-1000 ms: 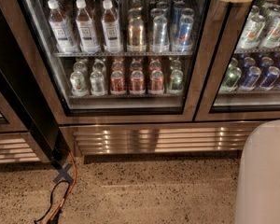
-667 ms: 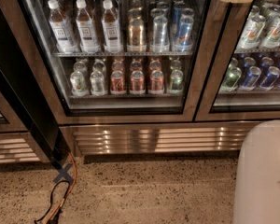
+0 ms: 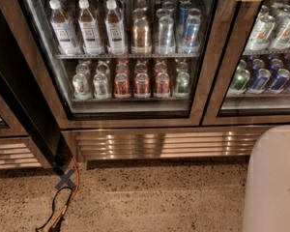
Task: Open left fridge door
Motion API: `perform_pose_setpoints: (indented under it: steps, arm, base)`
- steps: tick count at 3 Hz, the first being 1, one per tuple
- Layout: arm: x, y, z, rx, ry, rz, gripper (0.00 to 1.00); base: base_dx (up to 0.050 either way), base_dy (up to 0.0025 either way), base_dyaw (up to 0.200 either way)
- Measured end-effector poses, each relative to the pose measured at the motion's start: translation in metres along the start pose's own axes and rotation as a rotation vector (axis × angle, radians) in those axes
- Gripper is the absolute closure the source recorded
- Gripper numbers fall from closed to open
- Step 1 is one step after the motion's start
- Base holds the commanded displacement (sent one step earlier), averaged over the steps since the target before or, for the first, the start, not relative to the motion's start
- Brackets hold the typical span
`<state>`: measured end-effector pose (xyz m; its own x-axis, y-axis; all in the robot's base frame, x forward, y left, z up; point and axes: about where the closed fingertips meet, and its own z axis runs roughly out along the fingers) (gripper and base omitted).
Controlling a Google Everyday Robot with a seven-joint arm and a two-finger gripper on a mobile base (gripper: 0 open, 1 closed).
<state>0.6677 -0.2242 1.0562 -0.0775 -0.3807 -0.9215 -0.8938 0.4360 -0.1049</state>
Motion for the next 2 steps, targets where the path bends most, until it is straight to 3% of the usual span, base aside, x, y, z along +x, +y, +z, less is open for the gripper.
perform_pose_setpoints:
  steps: [2]
  arm:
    - [0.0027,-0.0026,0.0033,0.001,0.0,0.0,1.0]
  base:
    - [0.0,0.0,0.0]
